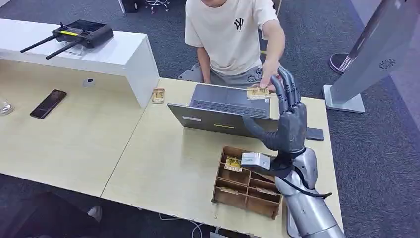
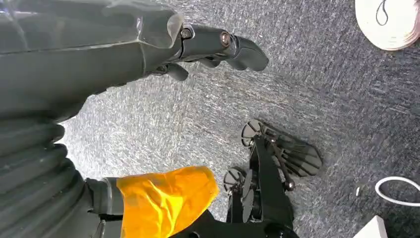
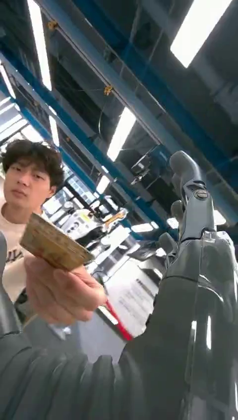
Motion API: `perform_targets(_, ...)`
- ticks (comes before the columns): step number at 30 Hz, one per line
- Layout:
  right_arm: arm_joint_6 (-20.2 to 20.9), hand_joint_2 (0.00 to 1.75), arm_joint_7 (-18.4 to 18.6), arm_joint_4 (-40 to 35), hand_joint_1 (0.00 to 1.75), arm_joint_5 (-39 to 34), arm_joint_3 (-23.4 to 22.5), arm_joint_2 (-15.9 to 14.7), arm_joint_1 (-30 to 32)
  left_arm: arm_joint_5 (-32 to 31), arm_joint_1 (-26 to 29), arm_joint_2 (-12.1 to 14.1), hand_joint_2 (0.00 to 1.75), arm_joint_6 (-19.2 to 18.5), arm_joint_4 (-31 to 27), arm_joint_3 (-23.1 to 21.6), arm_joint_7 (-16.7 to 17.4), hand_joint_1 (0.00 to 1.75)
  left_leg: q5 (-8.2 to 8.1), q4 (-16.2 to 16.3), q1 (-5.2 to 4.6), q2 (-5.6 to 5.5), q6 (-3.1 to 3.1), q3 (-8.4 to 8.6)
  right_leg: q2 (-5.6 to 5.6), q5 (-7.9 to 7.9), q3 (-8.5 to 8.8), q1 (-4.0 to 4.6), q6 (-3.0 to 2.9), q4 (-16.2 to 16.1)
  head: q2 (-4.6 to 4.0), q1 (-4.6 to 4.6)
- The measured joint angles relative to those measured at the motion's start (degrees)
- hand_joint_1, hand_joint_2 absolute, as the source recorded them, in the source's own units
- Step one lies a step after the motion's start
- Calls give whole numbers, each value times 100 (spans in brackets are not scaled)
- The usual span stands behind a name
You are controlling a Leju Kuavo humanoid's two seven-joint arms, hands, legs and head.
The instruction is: Pass the card to the sensor for recognition and then transmit it.
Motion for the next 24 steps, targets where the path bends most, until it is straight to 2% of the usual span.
perform_targets(3, 0, 175, 0, -55, 0, 802, -278, 11, 5, -4, 2, 0, 175, 0, 0, 0, 4, 0, 0, 0, 0, -1, 0, -1, -1, 0, 0, 0, 0, 0, 0, 0)
perform_targets(7, 0, 175, -2, -74, 0, 927, -448, 44, 6, -6, -1, 0, 175, 0, 0, 0, 9, 0, 0, 0, -1, 0, 0, 0, 0, 0, 0, 0, 0, 0, 0, 0)
perform_targets(12, 0, 175, -9, -212, 0, 1910, -821, 98, 12, -7, -2, 0, 175, 0, 0, 0, 20, 0, 0, 0, 0, 0, 0, 0, 0, 0, 0, 0, 0, 0, 0, 0)
perform_targets(17, 0, 175, -9, -319, 0, 2296, -1047, 109, 12, -4, -5, 0, 175, 2, 2, 0, 50, 0, 0, 0, 0, 0, 0, 0, 0, 0, 0, 0, 0, 0, 0, 0)
perform_targets(18, 0, 175, -9, -337, 5, 2336, -1086, 114, 12, -4, -7, 0, 175, 2, 2, 0, 52, 0, 0, 0, 0, 0, 0, 0, 0, 0, 0, 0, 0, 0, 0, 0)
perform_targets(19, -2, 175, -9, -345, 30, 2342, -1115, 122, 11, -4, -7, 0, 175, 2, 2, 0, 52, 0, 0, 0, 0, 0, 0, 0, 0, 0, 0, 0, 0, 0, 0, 0)
perform_targets(20, -2, 175, -9, -348, 89, 2364, -1145, 131, 11, -4, -7, 0, 175, 2, 2, 0, 52, 0, 0, 0, 0, 0, 0, 0, 0, 0, 0, 0, 0, 0, 0, 2)
perform_targets(21, -2, 175, -9, -356, 136, 2395, -1171, 142, 12, -4, -7, 0, 175, 2, 2, 0, 52, 0, 0, 0, 0, 0, 0, 0, 0, 0, 0, 0, 0, 0, 0, 0)
perform_targets(22, 0, 175, -9, -356, 166, 2405, -1200, 149, 11, -4, -8, 0, 175, 2, 2, 0, 55, 0, 0, 0, 0, 0, 0, 0, 0, 0, 0, 0, 0, 0, 0, 0)
perform_targets(23, -2, 175, -9, -356, 175, 2414, -1230, 155, 10, -4, -9, 0, 175, 2, 2, 0, 57, 0, 0, 0, 0, 0, 0, 0, 0, 0, 0, 0, 0, 0, 0, 2)
perform_targets(24, 0, 175, -9, -356, 175, 2414, -1252, 157, 11, -4, -8, 0, 175, 2, 2, 0, 59, 0, 0, 0, 0, 0, 0, 0, 0, 0, 0, 0, 0, 0, 0, 0)
